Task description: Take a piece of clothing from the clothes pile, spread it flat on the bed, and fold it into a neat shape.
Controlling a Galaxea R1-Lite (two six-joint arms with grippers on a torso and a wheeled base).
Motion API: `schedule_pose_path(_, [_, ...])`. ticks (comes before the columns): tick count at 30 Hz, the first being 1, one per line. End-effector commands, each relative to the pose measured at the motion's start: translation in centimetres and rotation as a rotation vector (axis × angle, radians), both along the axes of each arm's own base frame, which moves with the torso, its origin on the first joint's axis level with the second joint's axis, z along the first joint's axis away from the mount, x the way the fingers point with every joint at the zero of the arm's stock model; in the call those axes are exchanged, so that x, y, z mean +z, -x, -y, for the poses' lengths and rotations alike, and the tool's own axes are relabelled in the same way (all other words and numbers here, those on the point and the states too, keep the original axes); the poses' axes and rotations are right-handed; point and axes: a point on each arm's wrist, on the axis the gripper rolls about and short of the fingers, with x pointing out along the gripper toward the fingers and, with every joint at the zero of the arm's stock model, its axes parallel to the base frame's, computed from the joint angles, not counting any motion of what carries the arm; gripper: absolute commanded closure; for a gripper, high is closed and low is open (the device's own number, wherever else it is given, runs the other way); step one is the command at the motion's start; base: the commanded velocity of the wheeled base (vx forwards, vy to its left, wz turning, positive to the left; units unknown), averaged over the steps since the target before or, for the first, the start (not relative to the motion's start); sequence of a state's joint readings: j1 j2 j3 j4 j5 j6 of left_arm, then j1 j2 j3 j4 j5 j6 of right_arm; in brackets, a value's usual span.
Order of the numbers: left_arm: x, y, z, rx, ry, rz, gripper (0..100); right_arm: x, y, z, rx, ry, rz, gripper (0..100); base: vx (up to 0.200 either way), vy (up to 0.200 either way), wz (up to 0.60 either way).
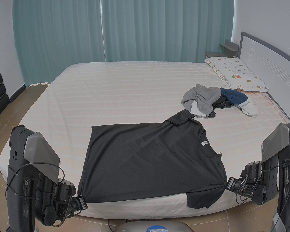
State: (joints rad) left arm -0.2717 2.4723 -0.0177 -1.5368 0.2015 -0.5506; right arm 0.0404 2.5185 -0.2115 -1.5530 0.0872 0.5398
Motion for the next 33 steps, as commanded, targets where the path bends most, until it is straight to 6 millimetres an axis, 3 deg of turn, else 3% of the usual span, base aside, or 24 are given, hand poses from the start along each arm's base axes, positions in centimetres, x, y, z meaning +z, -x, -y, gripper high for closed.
schedule_pose_path(1, [0.0, 0.3, 0.0, 0.000, -0.002, -0.011, 100, 0.1, -0.1, 0.0, 0.002, -0.002, 0.016, 100, 0.000, 0.000, 0.00])
schedule_pose_path(4, [0.0, 0.0, 0.0, 0.003, 0.007, 0.000, 100, 0.0, -0.2, -0.2, 0.006, -0.001, 0.016, 100, 0.000, 0.000, 0.00])
schedule_pose_path(5, [0.0, 0.0, 0.0, 0.002, 0.008, 0.001, 0, 0.0, -0.2, -0.2, 0.006, -0.002, 0.019, 0, 0.000, 0.000, 0.00])
schedule_pose_path(15, [0.5, -0.9, 0.0, 0.015, 0.034, 0.064, 0, 0.6, -0.8, 0.1, -0.020, -0.023, 0.053, 0, 0.000, 0.000, 0.00])
schedule_pose_path(16, [1.8, -1.8, 0.0, 0.026, 0.058, 0.142, 0, 1.6, -1.3, 0.3, -0.074, -0.081, 0.091, 0, 0.000, 0.000, 0.00])
schedule_pose_path(19, [3.0, -2.3, -0.1, 0.043, 0.084, 0.203, 0, 2.8, -1.9, 0.5, -0.129, -0.165, 0.137, 0, 0.000, 0.000, 0.00])
schedule_pose_path(27, [3.5, -3.9, -0.4, 0.124, 0.157, 0.274, 0, 4.0, -2.6, 1.6, -0.189, -0.237, 0.187, 0, 0.000, 0.000, 0.00])
schedule_pose_path(33, [3.5, -4.2, -0.6, 0.108, 0.185, 0.275, 0, 4.1, -2.8, 1.9, -0.218, -0.267, 0.193, 0, 0.200, 0.000, 0.00])
